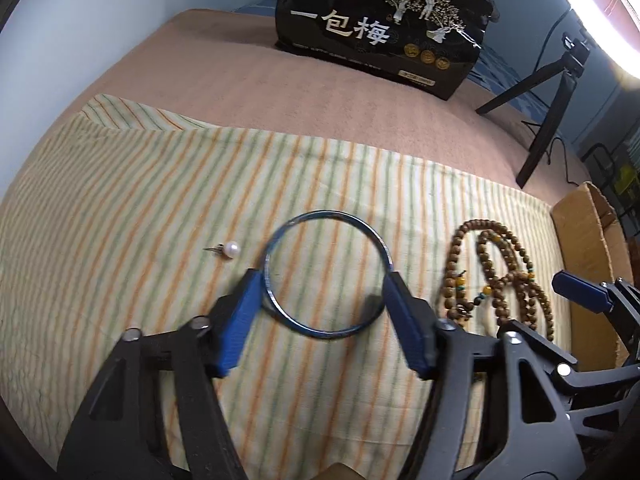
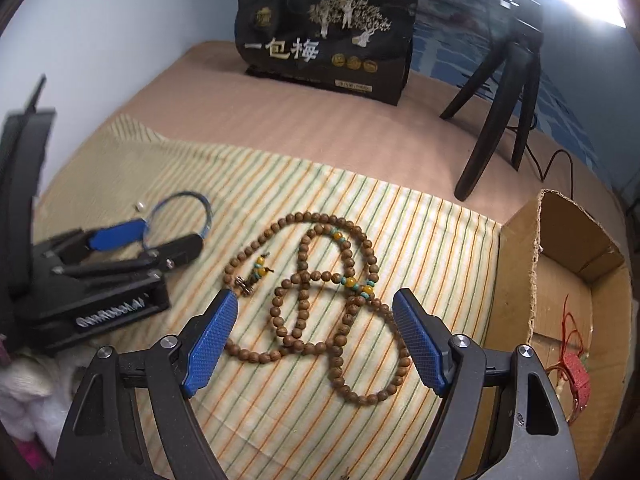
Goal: Organize jewelry
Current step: 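Close left tool on the blue bangle while right tool grasps the wooden bead strand, then carry the bangle with left tool over the box while right tool carries the beads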
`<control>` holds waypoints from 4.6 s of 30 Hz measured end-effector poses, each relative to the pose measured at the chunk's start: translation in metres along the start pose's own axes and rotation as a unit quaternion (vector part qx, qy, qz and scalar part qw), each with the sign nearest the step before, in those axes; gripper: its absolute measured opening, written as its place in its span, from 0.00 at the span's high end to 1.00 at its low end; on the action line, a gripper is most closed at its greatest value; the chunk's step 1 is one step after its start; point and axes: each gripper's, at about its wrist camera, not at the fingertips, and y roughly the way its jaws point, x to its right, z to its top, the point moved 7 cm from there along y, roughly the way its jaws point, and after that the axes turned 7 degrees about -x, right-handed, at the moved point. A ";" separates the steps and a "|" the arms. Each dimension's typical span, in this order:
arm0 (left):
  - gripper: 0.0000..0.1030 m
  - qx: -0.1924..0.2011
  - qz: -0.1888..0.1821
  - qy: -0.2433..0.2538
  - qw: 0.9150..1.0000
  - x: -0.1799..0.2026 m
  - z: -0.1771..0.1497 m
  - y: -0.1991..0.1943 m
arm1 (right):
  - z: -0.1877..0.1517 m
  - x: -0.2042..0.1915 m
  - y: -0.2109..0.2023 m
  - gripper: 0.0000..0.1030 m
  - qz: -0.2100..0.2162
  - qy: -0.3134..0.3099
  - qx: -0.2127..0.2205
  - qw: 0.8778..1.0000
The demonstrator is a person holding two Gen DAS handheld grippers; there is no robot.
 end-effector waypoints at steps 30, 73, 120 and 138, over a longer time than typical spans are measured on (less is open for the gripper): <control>0.28 -0.001 0.003 0.016 1.000 0.017 -0.001 -0.001 | -0.017 0.000 0.031 0.22 0.013 0.030 -0.045 0.998; 0.29 0.056 -0.020 0.005 0.998 0.019 0.013 -0.079 | 0.006 -0.003 -0.054 0.90 0.075 0.040 0.063 0.994; 0.28 0.081 -0.115 0.184 0.973 0.228 -0.049 -0.128 | -0.105 0.160 -0.182 0.90 -0.026 0.125 0.126 0.984; 0.28 0.034 -0.129 0.226 0.965 0.265 -0.070 -0.092 | -0.122 0.183 -0.147 0.90 -0.014 0.162 0.073 0.984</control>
